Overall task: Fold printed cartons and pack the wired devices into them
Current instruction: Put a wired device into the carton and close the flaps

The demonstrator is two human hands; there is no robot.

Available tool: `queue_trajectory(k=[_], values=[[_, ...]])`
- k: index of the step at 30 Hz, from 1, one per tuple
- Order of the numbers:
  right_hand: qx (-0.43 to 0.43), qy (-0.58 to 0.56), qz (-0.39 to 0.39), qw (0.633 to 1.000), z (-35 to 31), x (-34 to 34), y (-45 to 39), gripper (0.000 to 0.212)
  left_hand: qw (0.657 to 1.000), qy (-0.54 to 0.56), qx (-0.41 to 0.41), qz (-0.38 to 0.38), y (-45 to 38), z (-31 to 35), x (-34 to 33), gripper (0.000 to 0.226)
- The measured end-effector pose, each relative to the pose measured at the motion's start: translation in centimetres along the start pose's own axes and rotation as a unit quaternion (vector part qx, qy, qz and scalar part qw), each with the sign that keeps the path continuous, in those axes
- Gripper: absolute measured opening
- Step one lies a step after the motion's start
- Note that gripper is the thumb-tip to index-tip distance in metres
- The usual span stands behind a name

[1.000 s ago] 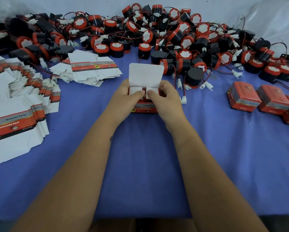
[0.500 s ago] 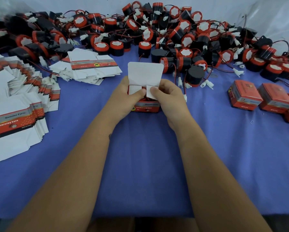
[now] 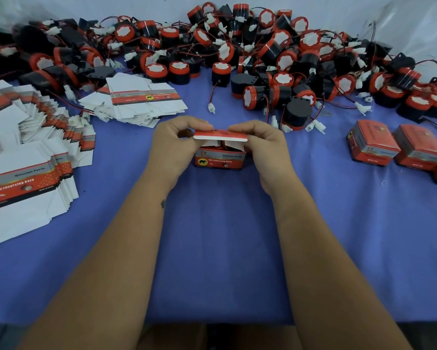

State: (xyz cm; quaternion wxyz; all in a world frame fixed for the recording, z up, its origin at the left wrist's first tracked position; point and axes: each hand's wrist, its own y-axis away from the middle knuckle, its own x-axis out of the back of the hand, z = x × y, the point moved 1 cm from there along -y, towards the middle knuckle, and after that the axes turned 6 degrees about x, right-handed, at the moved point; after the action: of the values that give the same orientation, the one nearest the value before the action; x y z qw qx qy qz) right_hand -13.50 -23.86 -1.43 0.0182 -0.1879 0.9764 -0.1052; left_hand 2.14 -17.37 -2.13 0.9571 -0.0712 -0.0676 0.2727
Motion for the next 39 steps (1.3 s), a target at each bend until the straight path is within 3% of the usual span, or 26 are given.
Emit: queue_trajectory(k=[3, 5, 10, 15, 18, 24, 31, 39], values=[[-0.044, -0.028, -0.002, 0.999, -0.1, 0.4, -0.2, 0.028, 0.992, 0.095, 0.068, -0.050, -0.2, 0.3, 0.5, 0.028], [-0.057, -0.009, -0.021, 0.998, 0.0, 0.5, -0.1, 0.021, 0.991, 0.065, 0.086, -0.076, 0.0, 0.2, 0.7, 0.019], [-0.003, 0.100, -0.103, 0.990, 0.4, 0.8, 0.3, 0.047, 0.990, -0.102, -0.020, -0.091, 0.6, 0.0, 0.3, 0.027], [0.006, 0.127, -0.120, 0.985, 0.2, 1.2, 0.4, 0.054, 0.985, -0.086, -0.003, -0.147, 0.5, -0.2, 1.1, 0.039], [0.028, 0.164, -0.088, 0.982, 0.3, 1.0, 0.3, 0.053, 0.980, -0.105, -0.016, -0.170, 0.4, -0.4, 1.2, 0.044], [0.057, 0.195, -0.056, 0.977, 0.6, 0.9, 0.1, 0.045, 0.975, -0.168, -0.066, -0.129, 0.1, -0.2, 0.8, 0.035], [0.093, 0.159, -0.042, 0.982, 0.2, 0.5, 0.4, 0.032, 0.988, -0.063, -0.040, -0.132, 0.4, 0.0, 0.4, 0.030], [0.093, 0.122, -0.021, 0.988, 0.0, 0.0, 0.6, 0.023, 0.997, 0.058, -0.018, -0.044, -0.2, -0.7, 0.5, 0.032]])
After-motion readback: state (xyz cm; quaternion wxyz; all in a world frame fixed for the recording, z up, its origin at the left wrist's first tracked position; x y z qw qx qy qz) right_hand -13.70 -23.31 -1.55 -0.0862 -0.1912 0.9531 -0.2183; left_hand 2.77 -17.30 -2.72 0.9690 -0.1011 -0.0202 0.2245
